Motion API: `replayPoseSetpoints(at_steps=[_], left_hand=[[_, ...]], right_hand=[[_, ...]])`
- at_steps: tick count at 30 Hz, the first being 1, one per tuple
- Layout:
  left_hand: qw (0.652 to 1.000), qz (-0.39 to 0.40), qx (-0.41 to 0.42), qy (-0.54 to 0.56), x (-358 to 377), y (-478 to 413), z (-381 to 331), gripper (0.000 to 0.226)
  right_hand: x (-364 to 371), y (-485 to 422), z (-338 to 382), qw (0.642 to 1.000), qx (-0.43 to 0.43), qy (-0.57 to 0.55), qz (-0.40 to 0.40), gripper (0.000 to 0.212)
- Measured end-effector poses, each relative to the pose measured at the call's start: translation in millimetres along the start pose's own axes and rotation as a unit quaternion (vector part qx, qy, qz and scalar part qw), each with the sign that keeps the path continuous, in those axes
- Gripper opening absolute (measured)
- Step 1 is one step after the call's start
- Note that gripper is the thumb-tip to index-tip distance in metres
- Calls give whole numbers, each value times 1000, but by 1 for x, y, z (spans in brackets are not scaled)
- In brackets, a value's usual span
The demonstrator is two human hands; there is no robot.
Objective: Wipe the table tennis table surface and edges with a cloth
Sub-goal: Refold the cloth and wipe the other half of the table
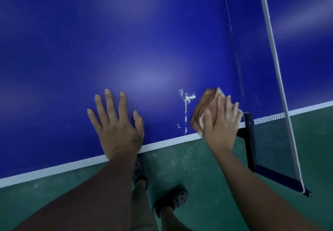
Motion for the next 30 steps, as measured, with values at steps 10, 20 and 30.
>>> replayPoseSetpoints(at_steps=[10, 20, 30], left_hand=[[1000, -21, 6, -18, 1, 0, 3, 66], [988, -1, 151, -8, -11, -2, 28, 65], [987, -1, 161, -7, -17, -4, 32, 64]], right_hand=[[12, -70, 86, 999, -29, 14, -16, 72], [7, 26, 25, 984, -170, 44, 42, 71], [29, 12, 138, 980, -197, 39, -11, 71]])
Point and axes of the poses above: each hand's wrist, its own y-axis away from the middle knuckle, its own x-axis out of the palm, z = x × y, the point moved 7 cm from there along -y, towards the middle knuckle, and after that the axes turned 5 degrees about x, right-handed, at the moved point
